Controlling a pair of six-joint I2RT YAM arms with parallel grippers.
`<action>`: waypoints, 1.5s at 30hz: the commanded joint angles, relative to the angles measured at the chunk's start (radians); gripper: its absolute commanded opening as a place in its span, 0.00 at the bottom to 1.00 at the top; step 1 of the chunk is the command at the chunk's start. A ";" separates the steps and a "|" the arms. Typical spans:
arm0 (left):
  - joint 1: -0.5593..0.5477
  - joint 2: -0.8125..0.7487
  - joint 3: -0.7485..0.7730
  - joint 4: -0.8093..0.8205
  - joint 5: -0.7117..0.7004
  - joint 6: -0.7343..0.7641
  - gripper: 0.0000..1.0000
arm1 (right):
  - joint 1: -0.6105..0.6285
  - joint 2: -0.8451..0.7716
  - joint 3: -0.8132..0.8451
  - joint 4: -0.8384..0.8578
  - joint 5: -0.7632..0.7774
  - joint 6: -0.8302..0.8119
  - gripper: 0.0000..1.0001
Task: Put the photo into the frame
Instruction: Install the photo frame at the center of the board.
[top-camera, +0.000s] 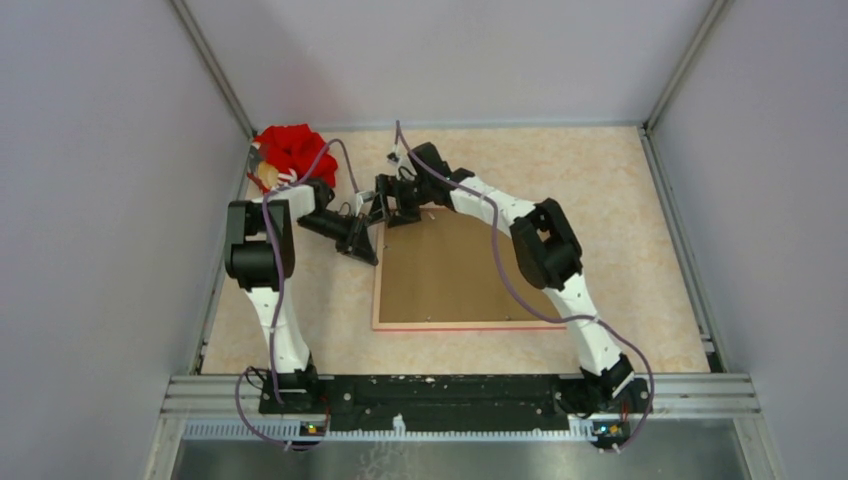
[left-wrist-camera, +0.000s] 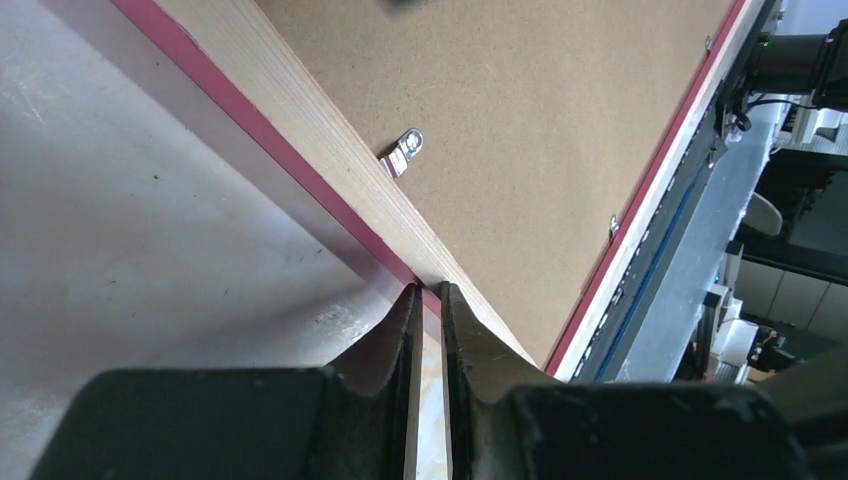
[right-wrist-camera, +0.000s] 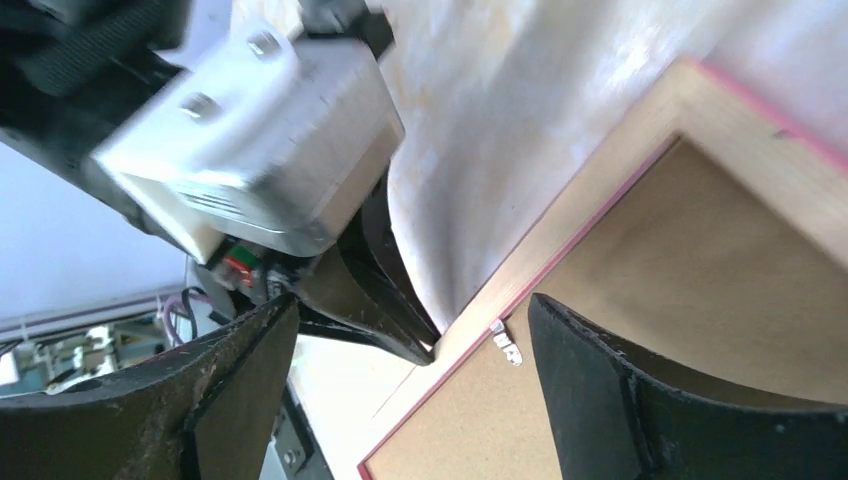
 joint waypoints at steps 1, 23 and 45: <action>-0.001 -0.049 -0.013 0.039 -0.115 0.074 0.17 | -0.076 -0.142 0.047 -0.025 0.097 -0.031 0.88; -0.178 -0.212 -0.218 0.164 -0.443 0.258 0.20 | -0.611 -0.994 -1.134 0.138 0.577 0.100 0.93; -0.487 -0.230 -0.255 0.200 -0.566 0.261 0.21 | -0.429 -0.218 -0.316 -0.086 0.290 0.094 0.93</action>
